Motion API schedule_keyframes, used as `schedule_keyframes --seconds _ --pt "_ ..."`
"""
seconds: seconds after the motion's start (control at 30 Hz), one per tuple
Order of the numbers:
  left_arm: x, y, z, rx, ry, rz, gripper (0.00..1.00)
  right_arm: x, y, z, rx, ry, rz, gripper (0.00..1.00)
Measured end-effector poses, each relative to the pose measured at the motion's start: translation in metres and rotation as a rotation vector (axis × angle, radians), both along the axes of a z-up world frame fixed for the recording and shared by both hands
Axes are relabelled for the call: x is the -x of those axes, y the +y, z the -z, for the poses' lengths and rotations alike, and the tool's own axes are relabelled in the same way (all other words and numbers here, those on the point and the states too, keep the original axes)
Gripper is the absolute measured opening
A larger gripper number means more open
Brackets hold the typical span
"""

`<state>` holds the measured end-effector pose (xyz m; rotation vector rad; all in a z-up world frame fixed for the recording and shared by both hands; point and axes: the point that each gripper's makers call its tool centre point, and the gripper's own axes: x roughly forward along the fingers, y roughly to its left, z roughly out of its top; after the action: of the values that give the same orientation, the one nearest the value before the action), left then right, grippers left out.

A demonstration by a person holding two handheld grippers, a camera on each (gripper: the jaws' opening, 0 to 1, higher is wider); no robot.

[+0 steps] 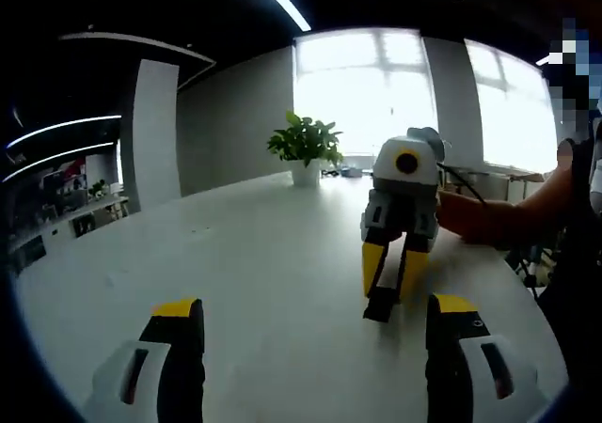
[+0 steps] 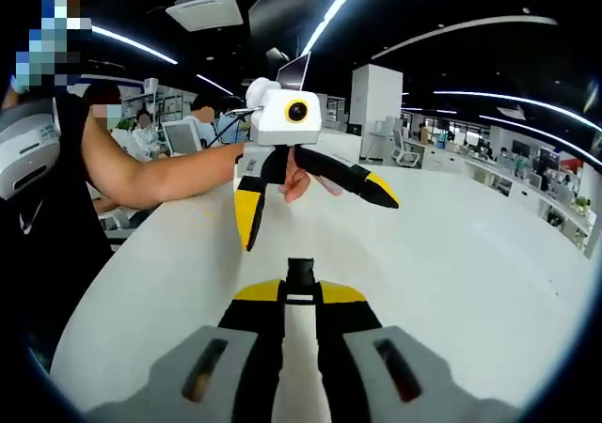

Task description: Snap the two parts of the plastic buckle together until the buckle closes and remains connected.

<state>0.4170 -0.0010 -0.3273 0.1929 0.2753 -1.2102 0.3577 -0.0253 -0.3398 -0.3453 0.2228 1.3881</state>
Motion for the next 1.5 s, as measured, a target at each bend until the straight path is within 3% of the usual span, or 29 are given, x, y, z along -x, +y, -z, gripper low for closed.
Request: schedule_keyframes --seconds 0.33,0.57,0.9,0.97,1.07,1.17,1.43,1.5 --pt "-0.012 0.001 -0.005 -0.031 -0.055 -0.062 1.0 -0.018 0.0 0.003 0.015 -0.039 0.07 0.1" --pt "-0.023 0.01 -0.007 -0.038 -0.024 -0.143 1.0 -0.036 -0.006 -0.003 -0.001 -0.093 0.169 0.1" --pt "-0.024 0.011 -0.001 -0.087 -0.049 -0.174 1.0 -0.051 -0.015 -0.006 -0.007 -0.087 0.265 0.09" --pt "-0.025 0.012 -0.001 -0.08 -0.03 -0.191 1.0 -0.054 -0.017 -0.006 -0.006 -0.092 0.281 0.09" --pt "-0.024 0.013 -0.001 -0.084 -0.019 -0.197 0.93 -0.058 -0.019 -0.006 -0.006 -0.094 0.303 0.1" --pt "-0.029 0.012 -0.009 -0.031 -0.011 -0.231 0.99 -0.063 -0.022 -0.006 -0.005 -0.095 0.327 0.1" --pt "-0.038 0.02 -0.005 -0.073 -0.048 -0.299 0.99 -0.079 -0.032 -0.01 -0.016 -0.11 0.422 0.1" --pt "-0.039 0.019 -0.008 -0.057 -0.047 -0.303 0.99 -0.081 -0.034 -0.011 -0.016 -0.112 0.439 0.1"
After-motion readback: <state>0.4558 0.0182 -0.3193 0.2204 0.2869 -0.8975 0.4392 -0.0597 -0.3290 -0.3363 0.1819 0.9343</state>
